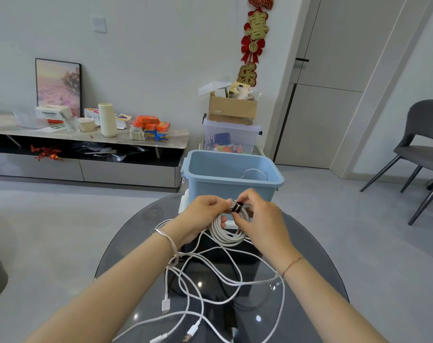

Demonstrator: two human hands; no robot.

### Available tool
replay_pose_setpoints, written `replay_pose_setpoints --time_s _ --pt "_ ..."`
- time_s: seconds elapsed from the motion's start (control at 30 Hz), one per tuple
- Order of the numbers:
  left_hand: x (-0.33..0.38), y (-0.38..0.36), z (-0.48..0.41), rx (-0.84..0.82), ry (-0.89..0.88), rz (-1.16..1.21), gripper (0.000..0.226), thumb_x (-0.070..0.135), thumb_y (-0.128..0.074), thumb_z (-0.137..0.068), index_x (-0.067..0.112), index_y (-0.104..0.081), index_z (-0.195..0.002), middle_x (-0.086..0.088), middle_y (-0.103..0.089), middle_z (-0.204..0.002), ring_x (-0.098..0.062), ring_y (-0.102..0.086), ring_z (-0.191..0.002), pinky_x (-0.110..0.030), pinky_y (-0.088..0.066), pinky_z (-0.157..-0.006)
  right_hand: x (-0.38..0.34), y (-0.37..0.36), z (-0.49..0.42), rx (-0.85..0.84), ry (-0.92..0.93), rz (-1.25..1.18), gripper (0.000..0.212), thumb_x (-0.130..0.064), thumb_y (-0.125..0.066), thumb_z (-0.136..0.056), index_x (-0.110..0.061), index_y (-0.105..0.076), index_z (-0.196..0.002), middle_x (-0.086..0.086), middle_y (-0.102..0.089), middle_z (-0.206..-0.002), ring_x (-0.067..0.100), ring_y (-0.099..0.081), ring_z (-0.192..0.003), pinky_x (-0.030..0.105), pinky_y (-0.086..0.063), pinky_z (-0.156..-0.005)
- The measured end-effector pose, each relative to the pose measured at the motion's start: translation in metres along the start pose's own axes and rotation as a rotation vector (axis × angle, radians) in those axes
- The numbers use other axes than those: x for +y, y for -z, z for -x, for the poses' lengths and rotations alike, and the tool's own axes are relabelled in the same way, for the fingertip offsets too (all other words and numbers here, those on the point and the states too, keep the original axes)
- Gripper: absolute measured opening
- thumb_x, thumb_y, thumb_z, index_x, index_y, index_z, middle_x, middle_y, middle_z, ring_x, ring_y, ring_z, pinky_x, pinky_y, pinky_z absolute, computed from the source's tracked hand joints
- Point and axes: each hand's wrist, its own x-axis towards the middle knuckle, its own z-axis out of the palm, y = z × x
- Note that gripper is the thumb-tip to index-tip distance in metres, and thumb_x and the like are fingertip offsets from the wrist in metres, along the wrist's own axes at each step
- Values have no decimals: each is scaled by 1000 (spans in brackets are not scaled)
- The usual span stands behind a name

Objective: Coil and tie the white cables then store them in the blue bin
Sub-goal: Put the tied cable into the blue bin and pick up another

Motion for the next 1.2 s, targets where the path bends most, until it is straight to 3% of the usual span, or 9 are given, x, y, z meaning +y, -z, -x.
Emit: replay_pose_setpoints --time_s 0.07,0.23,0.4,0.53,0.63,0.8,0.9,1.03,1.2 --pt "9 6 -8 -21 50 87 22 23 -57 -95 2 -63 -95 -4 -66 -82 -4 -56 -51 -16 -50 -54 -3 0 -10 26 17 14 19 -22 -71 -82 -19 -55 -92 -3 -69 -83 16 -65 -81 31 -51 -70" --pt "37 21 -35 -79 60 101 22 24 -58 -94 3 -64 -98 -4 -59 -72 -6 -60 -53 -18 -53 -58 -5 6 -52 29 67 37 19 -14 -70 -79 -13 -53 -86 4 -66 -74 22 -62 -66 39 -50 -63" --pt "57 44 -67 -51 -18 60 22 21 -62 -91 0 -67 -98 -5 -63 -70 -7 -62 -54 -17 -55 -60 -4 13 -98 -14 -48 -195 19 -13 -74 -76 -17 -56 -80 -1 -67 -77 16 -63 -64 34 -52 -65" --pt "70 58 -95 -3 -114 -34 20 20 -63 -91 3 -70 -98 -5 -65 -68 -6 -61 -53 -15 -53 -58 1 18 -139 -158 -198 -393 22 -11 -76 -78 -11 -54 -79 18 -72 -84 27 -69 -74 28 -56 -59" --pt "75 66 -119 39 -173 -120 24 25 -64 -90 4 -72 -97 -3 -67 -68 -7 -60 -58 -14 -51 -61 5 15 -166 -169 -192 -353 21 -5 -74 -78 -8 -53 -78 20 -71 -81 24 -68 -67 23 -55 -53" --pt "59 83 -167 197 -293 -387 32 35 -53 -95 12 -67 -113 -5 -69 -109 -14 -62 -100 -26 -46 -86 34 -12 -214 -70 -253 -235 22 -3 -71 -76 -12 -51 -70 15 -69 -71 24 -68 -60 42 -60 -63" --pt "27 100 -182 239 -162 -493 53 37 -48 -97 8 -42 -141 -6 -47 -143 -20 -45 -130 -28 -34 -106 64 -41 -230 -134 -412 -211 28 -5 -72 -76 -14 -47 -67 17 -68 -82 35 -69 -77 49 -58 -71" --pt "-5 109 -185 213 -102 -413 69 45 -53 -92 19 -25 -150 1 -30 -153 -19 -32 -139 -33 -27 -114 86 -89 -230 -256 -574 -287 33 -3 -71 -80 -13 -44 -64 23 -61 -82 34 -65 -73 51 -58 -70" --pt "-12 108 -193 255 -145 -348 64 45 -47 -95 20 -25 -150 3 -28 -155 -16 -28 -141 -32 -23 -115 90 -130 -242 -437 -628 -187 29 -20 -75 -80 -10 -51 -67 13 -62 -74 34 -69 -86 46 -56 -84"
